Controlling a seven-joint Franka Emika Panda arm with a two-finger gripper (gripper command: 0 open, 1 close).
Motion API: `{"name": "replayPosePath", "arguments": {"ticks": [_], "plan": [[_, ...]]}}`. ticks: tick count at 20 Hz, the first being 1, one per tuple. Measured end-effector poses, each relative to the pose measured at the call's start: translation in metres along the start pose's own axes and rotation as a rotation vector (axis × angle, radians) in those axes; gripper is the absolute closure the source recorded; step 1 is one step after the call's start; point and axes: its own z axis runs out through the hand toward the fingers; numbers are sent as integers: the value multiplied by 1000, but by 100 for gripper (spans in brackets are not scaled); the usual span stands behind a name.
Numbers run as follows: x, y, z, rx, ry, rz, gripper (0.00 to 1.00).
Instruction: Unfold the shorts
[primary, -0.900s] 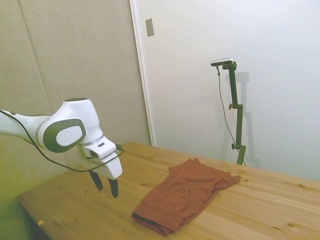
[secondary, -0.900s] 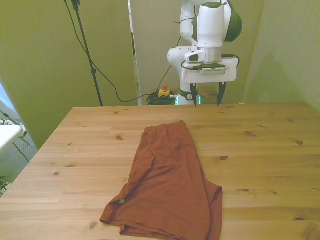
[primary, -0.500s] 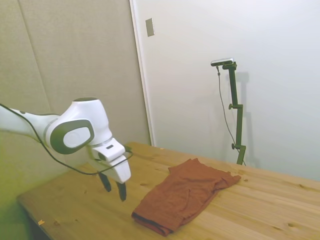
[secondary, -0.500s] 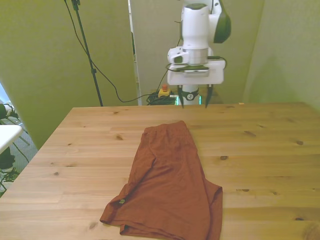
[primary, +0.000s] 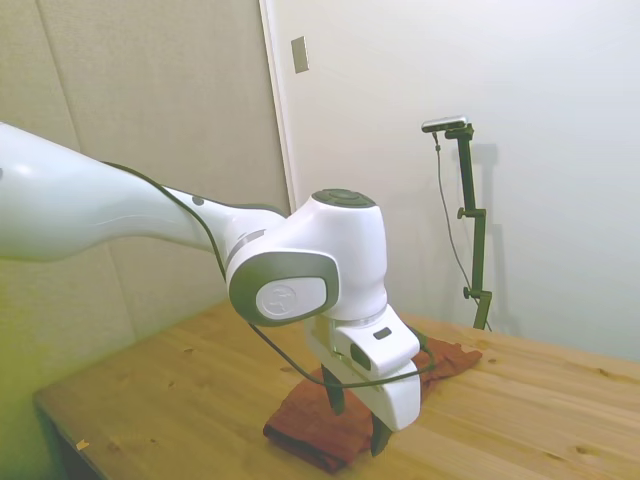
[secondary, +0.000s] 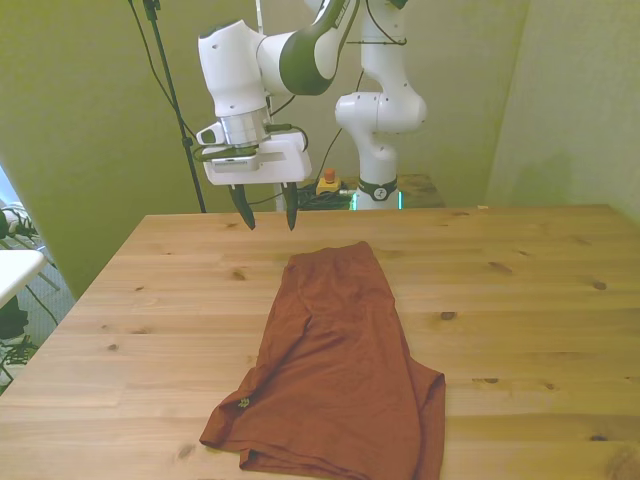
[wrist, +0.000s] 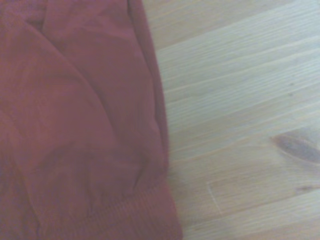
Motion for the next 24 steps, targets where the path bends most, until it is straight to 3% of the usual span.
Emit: {"name": "replayPosePath", "arguments": {"ticks": [7,13,24], "plan": [[46,-9,30,0,-141,54,0],[69,-3,55,-15,-308,11,0],[76,-26,87,7,-468,-86,0]]}}
